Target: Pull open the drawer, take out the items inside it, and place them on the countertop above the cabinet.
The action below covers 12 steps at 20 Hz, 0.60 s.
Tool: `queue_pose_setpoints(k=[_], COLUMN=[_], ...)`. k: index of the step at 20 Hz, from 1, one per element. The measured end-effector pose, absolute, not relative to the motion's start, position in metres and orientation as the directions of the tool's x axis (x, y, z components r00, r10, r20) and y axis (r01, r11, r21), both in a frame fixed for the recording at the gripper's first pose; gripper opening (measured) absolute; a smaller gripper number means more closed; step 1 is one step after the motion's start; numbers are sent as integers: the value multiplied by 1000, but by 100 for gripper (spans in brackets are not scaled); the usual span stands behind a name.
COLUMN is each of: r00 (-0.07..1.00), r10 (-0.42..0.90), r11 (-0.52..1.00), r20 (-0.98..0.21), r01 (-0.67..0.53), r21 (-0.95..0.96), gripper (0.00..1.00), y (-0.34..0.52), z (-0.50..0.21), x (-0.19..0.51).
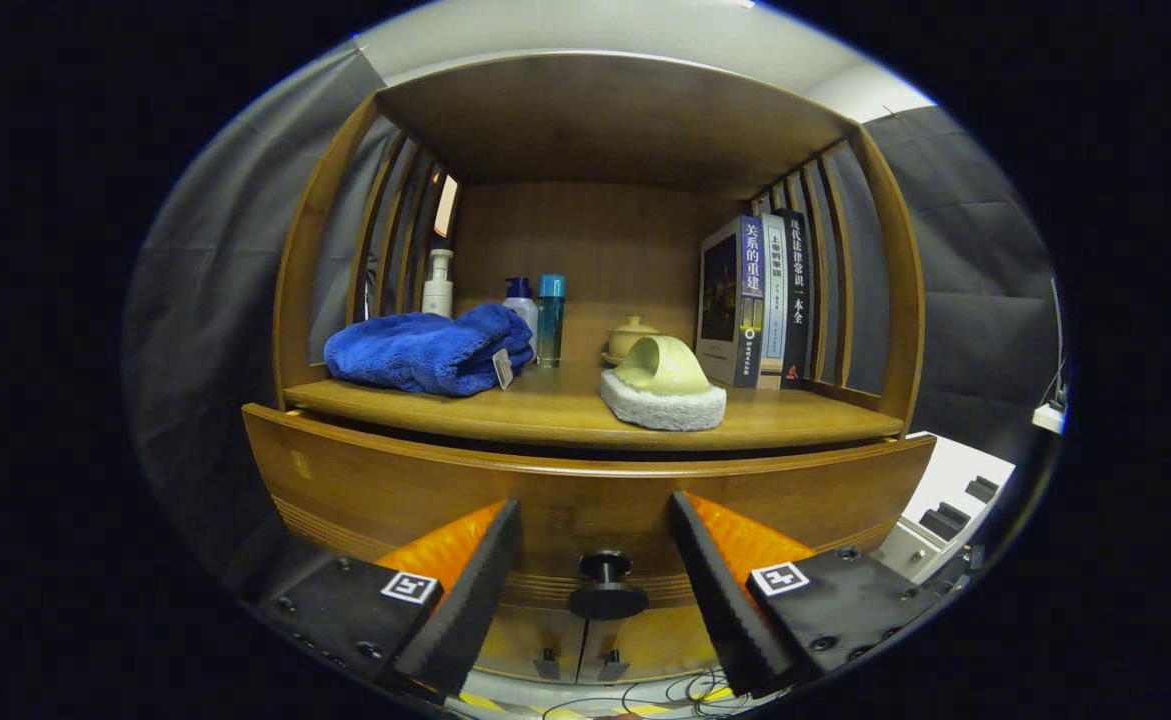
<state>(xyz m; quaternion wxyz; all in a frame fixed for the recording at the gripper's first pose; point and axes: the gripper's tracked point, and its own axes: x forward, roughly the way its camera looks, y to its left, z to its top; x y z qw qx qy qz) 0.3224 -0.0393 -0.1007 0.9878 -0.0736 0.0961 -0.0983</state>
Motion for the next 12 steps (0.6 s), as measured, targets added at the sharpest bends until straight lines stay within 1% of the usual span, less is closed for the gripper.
queue_pose_setpoints(k=[8,12], r00=[954,952], r10=[-220,-231], r11=[969,960], r20=[-202,-201], r01=[190,189], r21=[-156,-208], gripper=[98,98], y=[-42,-43], z=[-102,-103], x=[346,346])
